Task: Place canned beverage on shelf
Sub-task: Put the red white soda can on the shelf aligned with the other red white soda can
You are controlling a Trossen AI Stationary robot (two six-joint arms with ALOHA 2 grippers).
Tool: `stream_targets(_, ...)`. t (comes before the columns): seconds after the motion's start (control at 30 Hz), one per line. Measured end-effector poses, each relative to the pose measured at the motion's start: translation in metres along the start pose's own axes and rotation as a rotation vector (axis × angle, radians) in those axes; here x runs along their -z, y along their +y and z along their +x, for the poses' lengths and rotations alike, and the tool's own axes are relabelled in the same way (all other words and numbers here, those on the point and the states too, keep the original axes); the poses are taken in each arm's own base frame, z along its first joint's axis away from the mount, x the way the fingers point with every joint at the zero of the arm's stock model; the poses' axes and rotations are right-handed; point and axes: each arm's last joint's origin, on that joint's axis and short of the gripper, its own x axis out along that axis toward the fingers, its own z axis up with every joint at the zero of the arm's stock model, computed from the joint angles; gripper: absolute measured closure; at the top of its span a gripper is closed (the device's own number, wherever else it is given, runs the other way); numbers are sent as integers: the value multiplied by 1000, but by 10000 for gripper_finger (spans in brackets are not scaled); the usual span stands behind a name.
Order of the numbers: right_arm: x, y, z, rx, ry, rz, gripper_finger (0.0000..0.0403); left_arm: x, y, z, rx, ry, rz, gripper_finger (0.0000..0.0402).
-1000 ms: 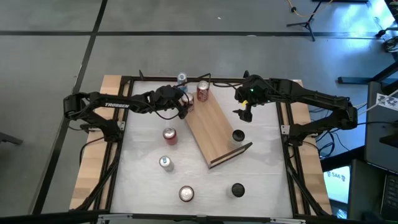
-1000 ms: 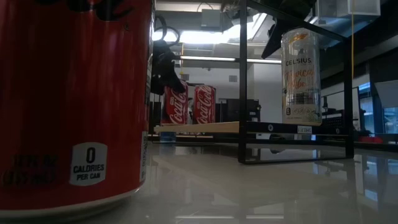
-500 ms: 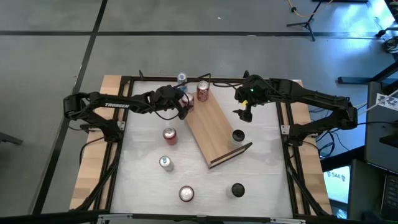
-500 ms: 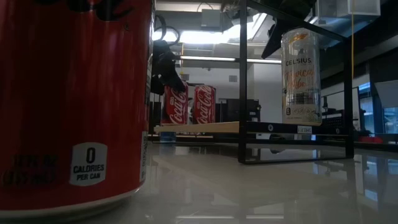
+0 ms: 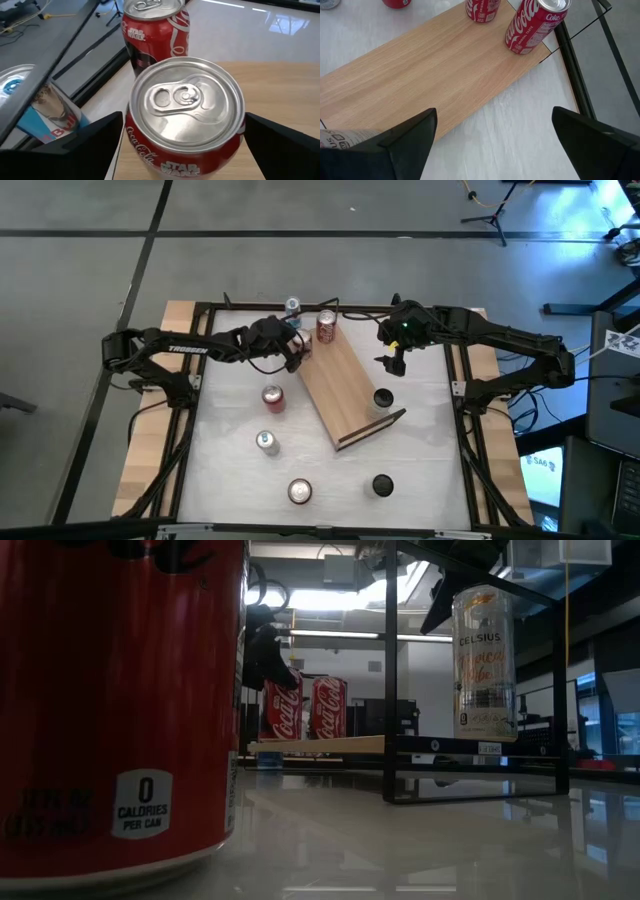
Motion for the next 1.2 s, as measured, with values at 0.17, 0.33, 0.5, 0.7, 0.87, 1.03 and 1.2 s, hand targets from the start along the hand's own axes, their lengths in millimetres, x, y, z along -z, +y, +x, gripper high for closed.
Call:
stream_targets(0.17,0,0,0,0,0,0,13,0,1,0,-20,-2,-1,8)
stream_targets(0.33,0,0,0,0,0,0,13,0,1,0,-21,-2,-2,8)
stream_targets(0.5,0,0,0,0,0,0,13,0,2,0,-40,-4,-4,8)
stream_targets(0.7,0,0,0,0,0,0,13,-1,4,0,-107,-11,-3,8)
stream_targets(0.87,0,0,0,0,0,0,13,-1,4,0,-114,-12,-3,8)
stream_targets(1.03,0,0,0,0,0,0,13,-4,3,0,-77,-43,-14,8)
stream_targets(1.2,0,0,0,0,0,0,13,-5,2,0,-65,-50,-19,8)
